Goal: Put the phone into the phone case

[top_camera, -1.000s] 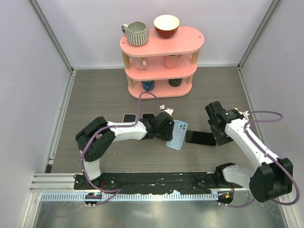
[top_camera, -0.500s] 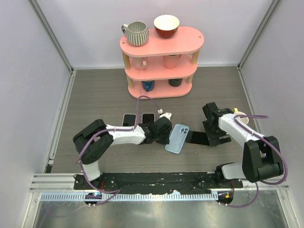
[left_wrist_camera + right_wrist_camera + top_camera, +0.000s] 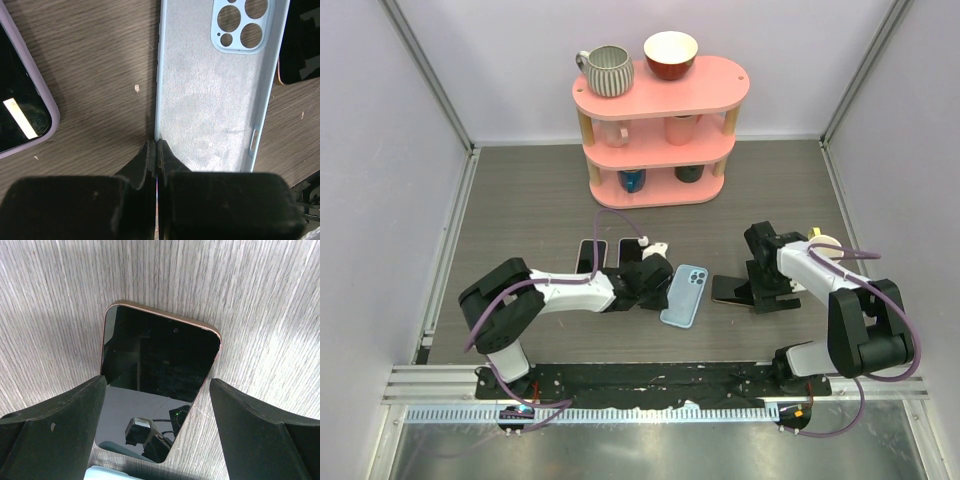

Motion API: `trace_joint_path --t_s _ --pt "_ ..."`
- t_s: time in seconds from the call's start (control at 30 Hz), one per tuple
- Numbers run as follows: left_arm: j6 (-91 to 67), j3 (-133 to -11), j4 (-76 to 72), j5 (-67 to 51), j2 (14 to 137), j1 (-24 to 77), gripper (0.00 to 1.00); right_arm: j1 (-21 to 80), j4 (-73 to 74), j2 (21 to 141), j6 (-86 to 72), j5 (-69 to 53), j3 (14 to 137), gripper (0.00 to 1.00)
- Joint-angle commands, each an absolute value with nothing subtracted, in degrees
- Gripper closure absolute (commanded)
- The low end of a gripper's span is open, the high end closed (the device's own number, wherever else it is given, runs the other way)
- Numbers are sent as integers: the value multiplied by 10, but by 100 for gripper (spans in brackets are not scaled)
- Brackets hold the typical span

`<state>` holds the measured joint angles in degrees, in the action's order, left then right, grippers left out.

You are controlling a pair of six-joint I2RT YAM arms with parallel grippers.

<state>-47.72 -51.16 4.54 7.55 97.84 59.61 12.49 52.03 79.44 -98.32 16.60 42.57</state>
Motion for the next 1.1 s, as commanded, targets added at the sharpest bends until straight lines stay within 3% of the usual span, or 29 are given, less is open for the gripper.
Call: trace_joint_path --t_s 0.0,0.47,0.77,1.07 --pt "-489 -501 49 101 963 600 100 120 526 795 -1019 171 436 10" --pt "-482 -491 33 102 953 606 100 120 562 793 -1026 175 469 7" --pt "-483 -490 27 98 954 607 100 120 537 815 -1030 173 464 0" --pt "-480 -490 32 103 945 607 100 120 501 845 -1023 168 459 0"
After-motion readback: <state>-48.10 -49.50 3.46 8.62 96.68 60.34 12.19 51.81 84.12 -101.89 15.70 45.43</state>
